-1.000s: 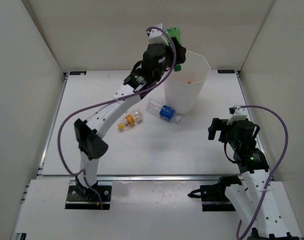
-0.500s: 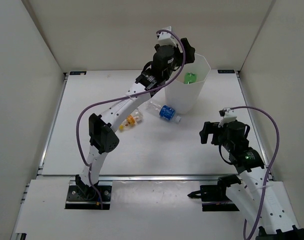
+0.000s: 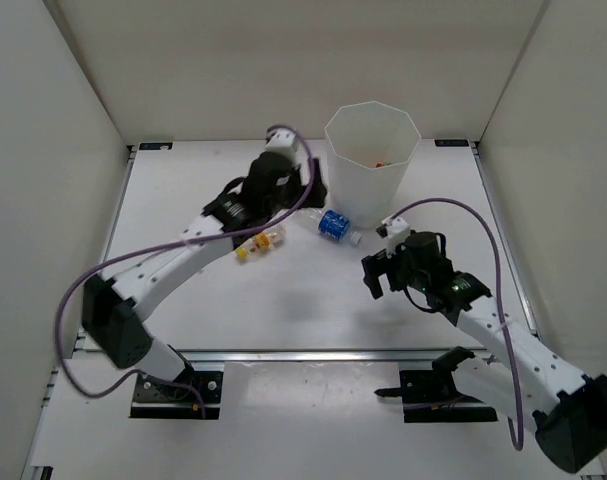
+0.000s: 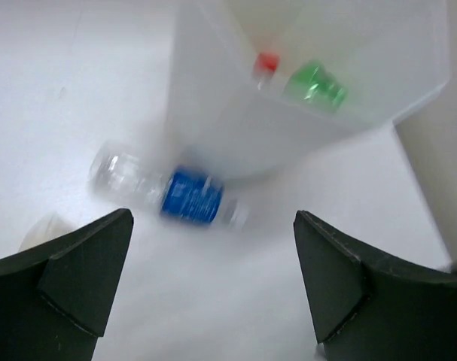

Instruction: Put the plastic bottles in the bin

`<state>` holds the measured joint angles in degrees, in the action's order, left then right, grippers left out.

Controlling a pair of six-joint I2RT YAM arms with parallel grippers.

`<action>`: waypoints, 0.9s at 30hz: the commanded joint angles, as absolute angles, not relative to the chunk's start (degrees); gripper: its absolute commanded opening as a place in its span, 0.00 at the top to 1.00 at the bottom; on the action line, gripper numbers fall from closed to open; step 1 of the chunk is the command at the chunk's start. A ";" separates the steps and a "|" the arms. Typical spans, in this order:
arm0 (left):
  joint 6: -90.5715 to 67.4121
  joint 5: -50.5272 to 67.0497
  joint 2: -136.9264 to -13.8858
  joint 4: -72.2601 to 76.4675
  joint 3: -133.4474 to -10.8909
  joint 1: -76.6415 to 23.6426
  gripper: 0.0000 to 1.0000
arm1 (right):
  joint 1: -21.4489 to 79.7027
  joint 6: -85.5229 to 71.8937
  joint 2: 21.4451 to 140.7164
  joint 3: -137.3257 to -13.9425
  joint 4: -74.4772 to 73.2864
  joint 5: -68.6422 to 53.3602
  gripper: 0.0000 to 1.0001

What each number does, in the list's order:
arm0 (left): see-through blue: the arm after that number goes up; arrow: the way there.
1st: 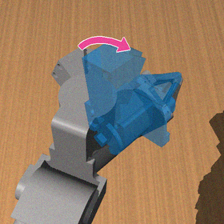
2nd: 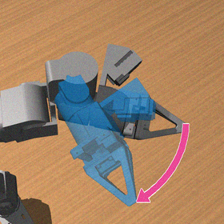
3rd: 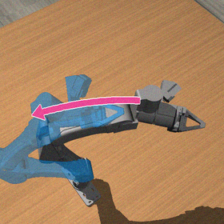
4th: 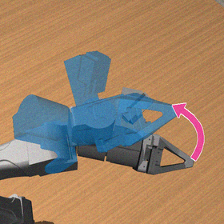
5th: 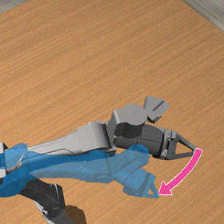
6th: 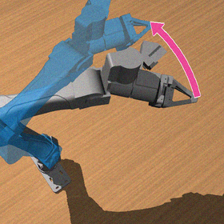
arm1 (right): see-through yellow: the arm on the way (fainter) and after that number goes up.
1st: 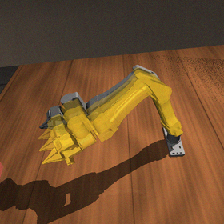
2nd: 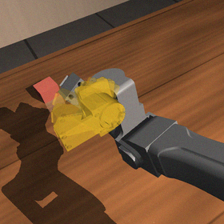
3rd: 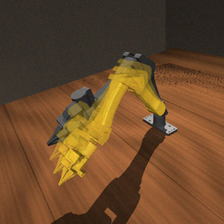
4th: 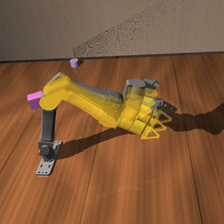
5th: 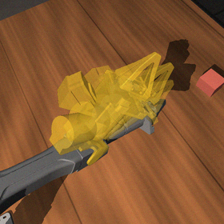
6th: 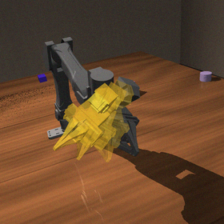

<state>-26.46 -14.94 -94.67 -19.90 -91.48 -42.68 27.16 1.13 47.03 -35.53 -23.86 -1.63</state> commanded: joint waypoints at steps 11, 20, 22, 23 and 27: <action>-40.95 -10.72 -38.61 -46.47 -45.61 -22.26 0.01 | 40.52 23.54 81.27 -54.04 -6.70 2.89 0.06; -41.31 -7.38 -35.68 -53.52 -45.97 -22.75 0.01 | 40.69 37.44 96.22 -63.79 1.49 2.47 0.07; -41.48 -6.95 -35.68 -53.97 -46.23 -23.03 0.02 | 39.90 37.79 99.74 -66.08 1.67 2.80 0.08; -41.57 -6.94 -35.42 -53.70 -46.40 -22.85 0.02 | 39.73 37.97 100.97 -67.05 2.10 4.03 0.08; -39.38 -4.14 -36.47 -53.96 -47.20 -20.04 0.01 | 38.67 38.85 106.68 -71.79 1.41 6.42 0.09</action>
<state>-40.40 -6.59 -36.16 -52.86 -45.54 -21.34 39.75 36.69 104.18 -67.35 -1.96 4.32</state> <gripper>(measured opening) 0.986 0.921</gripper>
